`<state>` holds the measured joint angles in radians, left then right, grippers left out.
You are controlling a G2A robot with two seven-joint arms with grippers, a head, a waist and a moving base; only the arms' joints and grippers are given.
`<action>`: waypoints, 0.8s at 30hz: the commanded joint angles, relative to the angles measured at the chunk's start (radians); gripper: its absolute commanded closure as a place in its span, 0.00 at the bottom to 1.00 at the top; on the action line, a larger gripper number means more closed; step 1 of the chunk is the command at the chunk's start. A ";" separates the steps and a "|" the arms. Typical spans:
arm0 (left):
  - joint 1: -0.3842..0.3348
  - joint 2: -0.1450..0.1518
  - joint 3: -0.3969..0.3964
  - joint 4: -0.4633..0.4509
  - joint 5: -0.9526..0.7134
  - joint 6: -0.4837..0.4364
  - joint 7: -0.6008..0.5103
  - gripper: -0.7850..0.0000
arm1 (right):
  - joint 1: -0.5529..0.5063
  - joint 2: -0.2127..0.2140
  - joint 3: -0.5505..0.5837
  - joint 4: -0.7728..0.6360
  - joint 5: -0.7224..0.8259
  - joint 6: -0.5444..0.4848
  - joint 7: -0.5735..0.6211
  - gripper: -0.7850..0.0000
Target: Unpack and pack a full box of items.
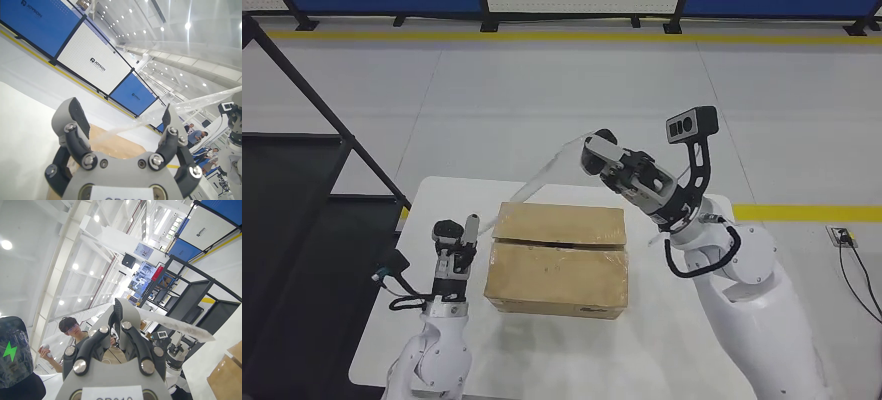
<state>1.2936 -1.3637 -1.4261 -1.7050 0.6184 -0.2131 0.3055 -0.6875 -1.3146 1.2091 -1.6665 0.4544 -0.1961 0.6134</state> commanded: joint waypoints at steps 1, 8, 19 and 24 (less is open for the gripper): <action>0.015 0.002 -0.010 -0.005 -0.020 -0.023 -0.024 0.00 | 0.002 -0.001 -0.001 -0.005 -0.003 0.004 -0.005 1.00; 0.060 0.008 -0.054 -0.015 -0.112 -0.086 -0.093 0.00 | 0.001 -0.003 -0.006 -0.023 -0.013 0.012 -0.024 1.00; 0.087 0.029 -0.127 0.013 -0.433 -0.305 -0.369 0.00 | 0.009 -0.013 -0.016 -0.036 0.014 -0.003 -0.092 1.00; 0.076 0.041 -0.143 0.015 -0.616 -0.296 -0.558 0.00 | 0.011 -0.019 -0.019 -0.058 0.033 -0.017 -0.129 1.00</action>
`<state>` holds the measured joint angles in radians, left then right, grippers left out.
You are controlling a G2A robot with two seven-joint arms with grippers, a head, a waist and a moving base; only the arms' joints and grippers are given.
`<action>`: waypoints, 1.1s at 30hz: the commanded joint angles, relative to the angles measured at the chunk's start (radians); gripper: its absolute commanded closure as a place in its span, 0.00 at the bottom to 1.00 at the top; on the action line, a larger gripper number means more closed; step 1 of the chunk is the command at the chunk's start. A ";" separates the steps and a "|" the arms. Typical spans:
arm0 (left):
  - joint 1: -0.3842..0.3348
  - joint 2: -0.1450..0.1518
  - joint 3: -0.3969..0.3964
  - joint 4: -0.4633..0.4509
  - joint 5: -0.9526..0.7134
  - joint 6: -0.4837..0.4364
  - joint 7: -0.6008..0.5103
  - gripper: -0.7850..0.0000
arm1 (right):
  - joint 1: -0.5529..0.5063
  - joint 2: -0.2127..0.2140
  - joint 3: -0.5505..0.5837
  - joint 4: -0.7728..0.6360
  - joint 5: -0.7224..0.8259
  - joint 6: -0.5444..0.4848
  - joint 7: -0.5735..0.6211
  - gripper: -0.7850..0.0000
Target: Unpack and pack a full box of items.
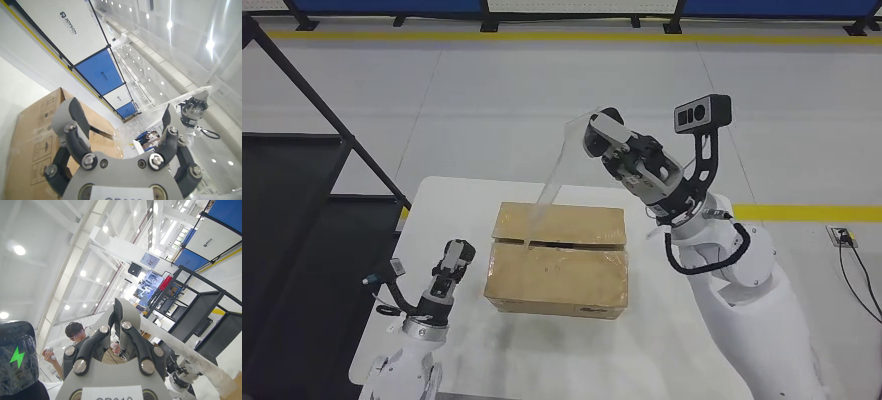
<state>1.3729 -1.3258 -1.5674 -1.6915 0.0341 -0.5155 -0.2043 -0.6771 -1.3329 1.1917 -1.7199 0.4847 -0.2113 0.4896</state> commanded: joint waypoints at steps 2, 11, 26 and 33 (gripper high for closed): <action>-0.011 0.007 0.003 0.003 -0.073 0.021 -0.123 0.00 | 0.004 -0.003 -0.005 -0.012 0.001 0.002 -0.011 1.00; -0.070 0.019 0.017 0.057 -0.248 0.064 -0.316 0.00 | 0.025 -0.009 -0.013 -0.018 0.078 0.013 0.049 1.00; -0.125 0.033 0.089 0.129 -0.375 0.051 -0.576 0.00 | 0.022 -0.018 -0.012 -0.050 0.093 0.020 0.034 1.00; -0.157 0.030 0.136 0.171 -0.380 0.060 -0.556 0.22 | 0.022 -0.020 -0.010 -0.049 0.095 0.021 0.038 1.00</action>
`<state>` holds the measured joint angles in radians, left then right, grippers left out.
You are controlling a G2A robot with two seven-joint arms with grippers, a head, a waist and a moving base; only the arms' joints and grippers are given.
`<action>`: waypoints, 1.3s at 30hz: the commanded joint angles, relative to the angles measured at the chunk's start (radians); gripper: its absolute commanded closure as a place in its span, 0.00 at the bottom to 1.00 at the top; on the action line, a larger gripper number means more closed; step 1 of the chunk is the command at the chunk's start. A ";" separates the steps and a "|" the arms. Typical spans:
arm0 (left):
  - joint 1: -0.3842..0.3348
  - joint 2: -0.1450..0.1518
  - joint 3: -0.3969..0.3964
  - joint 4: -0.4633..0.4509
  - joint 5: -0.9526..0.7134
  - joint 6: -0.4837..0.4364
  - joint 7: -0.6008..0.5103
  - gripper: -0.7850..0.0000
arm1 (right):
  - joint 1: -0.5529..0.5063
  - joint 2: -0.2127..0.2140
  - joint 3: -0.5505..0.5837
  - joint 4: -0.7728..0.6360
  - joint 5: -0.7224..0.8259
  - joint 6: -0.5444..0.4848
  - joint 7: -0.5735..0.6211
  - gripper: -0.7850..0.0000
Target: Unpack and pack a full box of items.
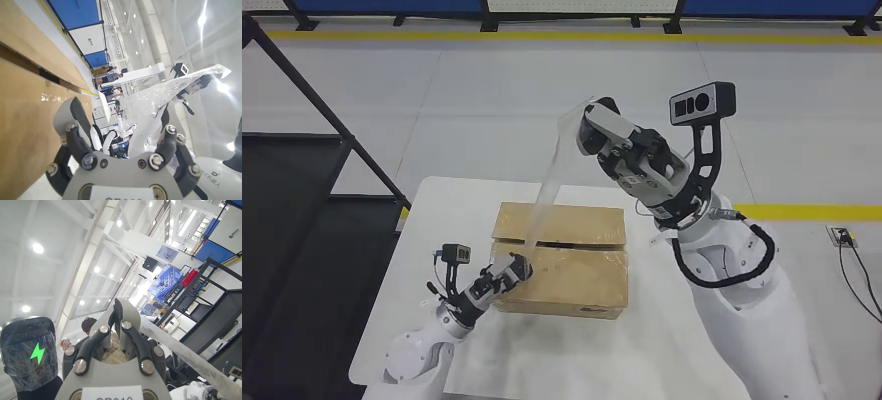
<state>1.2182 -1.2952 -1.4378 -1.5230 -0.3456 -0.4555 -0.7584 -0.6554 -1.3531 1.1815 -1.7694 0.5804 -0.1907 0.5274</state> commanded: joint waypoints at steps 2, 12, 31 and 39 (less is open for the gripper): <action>-0.010 -0.001 0.020 0.010 -0.016 0.002 -0.011 0.51 | 0.000 -0.001 0.002 0.001 0.000 -0.001 -0.001 1.00; -0.012 0.006 0.018 0.019 -0.056 -0.022 -0.029 1.00 | -0.014 -0.002 0.020 0.012 0.012 -0.005 0.013 1.00; -0.035 0.005 0.088 0.043 -0.020 -0.066 0.024 0.26 | -0.025 -0.006 0.031 -0.007 0.017 -0.010 0.030 1.00; -0.083 -0.005 0.151 0.085 -0.097 -0.099 -0.015 0.36 | -0.036 -0.007 0.033 -0.038 0.011 0.000 0.024 1.00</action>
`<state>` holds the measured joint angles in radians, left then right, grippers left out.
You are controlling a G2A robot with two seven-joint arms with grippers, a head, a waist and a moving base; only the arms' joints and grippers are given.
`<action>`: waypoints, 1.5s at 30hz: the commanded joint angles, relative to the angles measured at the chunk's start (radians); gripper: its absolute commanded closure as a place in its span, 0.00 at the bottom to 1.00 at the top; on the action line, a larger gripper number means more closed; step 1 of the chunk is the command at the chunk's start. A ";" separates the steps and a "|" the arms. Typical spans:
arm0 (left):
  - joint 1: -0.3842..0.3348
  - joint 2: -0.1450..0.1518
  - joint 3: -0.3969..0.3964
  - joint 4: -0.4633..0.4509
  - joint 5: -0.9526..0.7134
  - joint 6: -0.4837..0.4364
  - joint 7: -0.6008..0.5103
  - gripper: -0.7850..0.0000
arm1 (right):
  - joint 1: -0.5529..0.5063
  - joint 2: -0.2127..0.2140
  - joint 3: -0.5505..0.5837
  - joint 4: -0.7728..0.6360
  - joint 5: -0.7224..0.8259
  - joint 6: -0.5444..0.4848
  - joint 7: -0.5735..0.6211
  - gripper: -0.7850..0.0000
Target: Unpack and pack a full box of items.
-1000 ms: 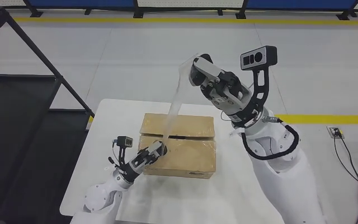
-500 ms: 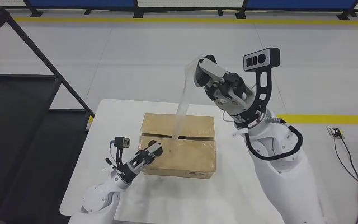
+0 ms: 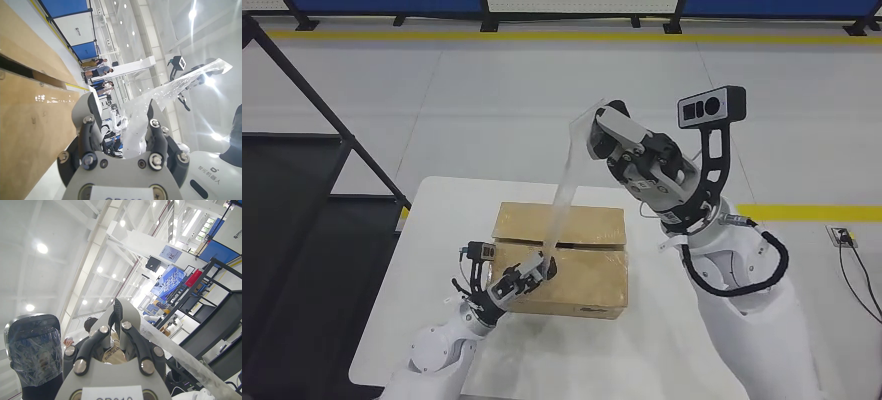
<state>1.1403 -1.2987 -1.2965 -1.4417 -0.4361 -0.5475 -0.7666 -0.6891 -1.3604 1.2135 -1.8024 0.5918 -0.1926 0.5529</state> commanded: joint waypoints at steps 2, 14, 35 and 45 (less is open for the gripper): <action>-0.009 -0.003 0.021 0.010 -0.037 -0.016 -0.023 0.62 | -0.005 0.000 0.003 -0.013 -0.004 0.002 -0.005 1.00; -0.008 0.003 0.019 0.017 -0.092 -0.042 -0.092 1.00 | -0.012 -0.003 0.007 -0.023 -0.029 0.007 -0.038 1.00; 0.143 0.069 -0.336 -0.309 0.231 0.157 0.078 1.00 | -0.090 0.022 0.102 0.084 -0.084 0.035 0.127 1.00; 0.180 0.096 -0.429 -0.403 0.351 0.159 0.002 1.00 | -0.122 0.040 0.158 0.130 -0.083 0.251 0.112 1.00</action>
<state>1.3170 -1.2040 -1.7204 -1.8389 -0.0896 -0.3861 -0.7618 -0.8083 -1.3211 1.3684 -1.6751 0.5089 0.0386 0.6690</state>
